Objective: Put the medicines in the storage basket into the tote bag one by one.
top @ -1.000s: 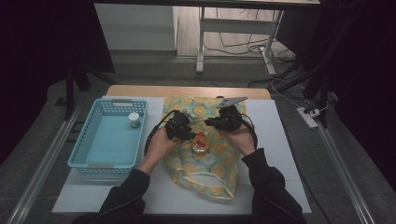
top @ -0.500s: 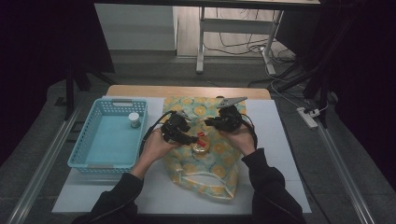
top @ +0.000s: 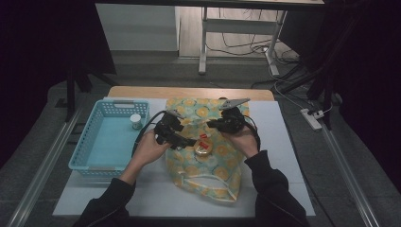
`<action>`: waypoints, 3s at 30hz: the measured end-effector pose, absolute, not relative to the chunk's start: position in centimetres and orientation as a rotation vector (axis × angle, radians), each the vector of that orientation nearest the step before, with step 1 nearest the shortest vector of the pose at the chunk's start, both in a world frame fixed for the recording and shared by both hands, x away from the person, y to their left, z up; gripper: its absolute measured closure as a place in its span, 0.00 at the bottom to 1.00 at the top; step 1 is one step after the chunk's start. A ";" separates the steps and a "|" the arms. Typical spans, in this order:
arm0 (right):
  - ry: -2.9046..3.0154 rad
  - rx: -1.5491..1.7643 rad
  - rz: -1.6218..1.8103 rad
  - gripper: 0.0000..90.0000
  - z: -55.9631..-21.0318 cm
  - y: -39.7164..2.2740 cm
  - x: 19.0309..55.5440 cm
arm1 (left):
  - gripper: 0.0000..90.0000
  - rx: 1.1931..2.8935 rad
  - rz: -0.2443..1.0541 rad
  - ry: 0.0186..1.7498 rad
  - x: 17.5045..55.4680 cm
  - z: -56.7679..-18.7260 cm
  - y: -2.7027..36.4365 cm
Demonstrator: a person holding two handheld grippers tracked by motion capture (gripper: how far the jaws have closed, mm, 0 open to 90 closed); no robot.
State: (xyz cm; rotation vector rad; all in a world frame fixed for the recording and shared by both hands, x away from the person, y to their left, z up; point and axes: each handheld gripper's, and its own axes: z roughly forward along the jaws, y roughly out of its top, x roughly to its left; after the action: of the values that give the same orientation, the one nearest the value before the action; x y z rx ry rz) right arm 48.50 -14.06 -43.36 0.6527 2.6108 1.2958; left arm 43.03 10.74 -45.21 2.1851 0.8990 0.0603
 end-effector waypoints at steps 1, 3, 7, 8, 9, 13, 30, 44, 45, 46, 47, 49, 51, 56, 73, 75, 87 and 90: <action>2.611 0.653 1.295 1.00 -43.4 -14.1 48.5 | 0.09 2.187 0.064 0.898 43.0 -45.2 11.0; 2.612 0.652 1.295 1.00 -43.4 -14.0 48.5 | 0.06 2.193 0.084 0.894 42.9 -45.1 11.4; 2.613 0.653 1.294 1.00 -43.4 -14.0 48.5 | 0.04 2.194 0.104 0.893 42.7 -45.1 12.5; 2.614 0.652 1.293 1.00 -43.4 -14.0 48.5 | 0.03 2.195 0.105 0.894 42.7 -45.1 12.7; 2.614 0.652 1.293 1.00 -43.4 -14.0 48.5 | 0.03 2.193 0.109 0.900 42.6 -45.1 13.0; 2.613 0.653 1.294 1.00 -43.5 -14.0 48.5 | 0.03 2.196 0.114 0.920 42.5 -45.3 14.1; 2.619 0.648 1.284 1.00 -43.6 -13.9 48.5 | 0.00 2.124 0.219 1.041 42.3 -44.9 20.2; 2.624 0.649 1.278 1.00 -43.8 -13.8 48.5 | 0.00 2.077 0.331 1.200 42.8 -45.1 25.0; 2.624 0.648 1.277 1.00 -43.8 -13.8 48.5 | 0.00 2.072 0.338 1.232 43.0 -45.4 25.6; 2.625 0.648 1.278 1.00 -43.8 -13.8 48.5 | 0.00 2.074 0.340 1.254 43.1 -45.5 25.8; 2.625 0.648 1.278 1.00 -43.8 -13.8 48.5 | 0.00 2.074 0.342 1.270 43.3 -45.7 26.0; 2.624 0.650 1.279 1.00 -43.8 -13.8 48.5 | 0.00 2.078 0.337 1.300 43.6 -46.1 26.5; 2.624 0.648 1.279 1.00 -43.8 -13.8 48.5 | 0.00 2.078 0.345 1.327 44.0 -46.6 26.9; 2.625 0.647 1.279 1.00 -43.8 -13.8 48.5 | 0.00 2.055 0.362 1.381 44.8 -47.1 27.7; 2.622 0.644 1.287 1.00 -43.6 -13.9 48.5 | 0.03 2.137 0.357 1.434 47.4 -49.4 27.9; 2.622 0.644 1.287 1.00 -43.6 -13.9 48.5 | 0.04 2.141 0.349 1.418 47.6 -49.5 28.0; 2.623 0.641 1.289 1.00 -43.6 -13.9 48.5 | 0.32 2.190 0.362 1.429 48.3 -49.9 27.6; 2.623 0.642 1.289 1.00 -43.6 -13.9 48.5 | 0.39 2.205 0.353 1.433 48.4 -50.0 27.4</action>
State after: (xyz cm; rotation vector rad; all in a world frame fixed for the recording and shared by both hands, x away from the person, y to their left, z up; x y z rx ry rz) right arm 48.49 -13.92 -43.57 0.6416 2.6228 1.2888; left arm 48.37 27.44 -50.03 2.2050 1.4330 0.3531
